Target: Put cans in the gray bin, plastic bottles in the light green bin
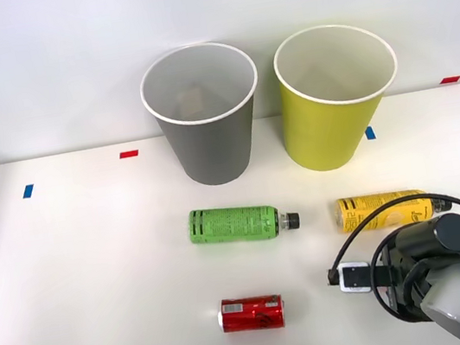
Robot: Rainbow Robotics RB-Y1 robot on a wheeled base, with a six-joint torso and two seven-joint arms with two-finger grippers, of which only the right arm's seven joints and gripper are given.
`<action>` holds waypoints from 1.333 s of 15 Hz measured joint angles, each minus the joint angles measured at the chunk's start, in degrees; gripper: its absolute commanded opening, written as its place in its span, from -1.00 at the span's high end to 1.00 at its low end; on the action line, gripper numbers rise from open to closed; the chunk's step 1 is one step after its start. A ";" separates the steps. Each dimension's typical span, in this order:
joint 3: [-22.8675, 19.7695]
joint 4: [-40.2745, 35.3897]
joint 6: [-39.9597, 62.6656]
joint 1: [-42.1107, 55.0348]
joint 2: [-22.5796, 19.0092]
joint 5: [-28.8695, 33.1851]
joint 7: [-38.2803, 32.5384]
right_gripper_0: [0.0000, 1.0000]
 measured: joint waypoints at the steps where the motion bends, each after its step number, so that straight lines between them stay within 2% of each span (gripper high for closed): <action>1: -0.49 0.00 -2.17 0.15 0.58 0.00 -0.38 1.00; 3: -2.51 0.01 -6.70 0.50 2.22 -1.14 -1.00 1.00; 7: -10.59 -0.36 -13.65 0.96 8.05 -10.21 -1.55 1.00; 11: -17.23 -6.35 -14.82 2.75 12.67 -17.02 -2.17 1.00; 15: -20.72 -7.62 -20.70 2.87 17.10 -22.76 -3.75 1.00; 20: -22.09 -7.65 -26.37 -0.83 23.24 -23.79 -10.29 1.00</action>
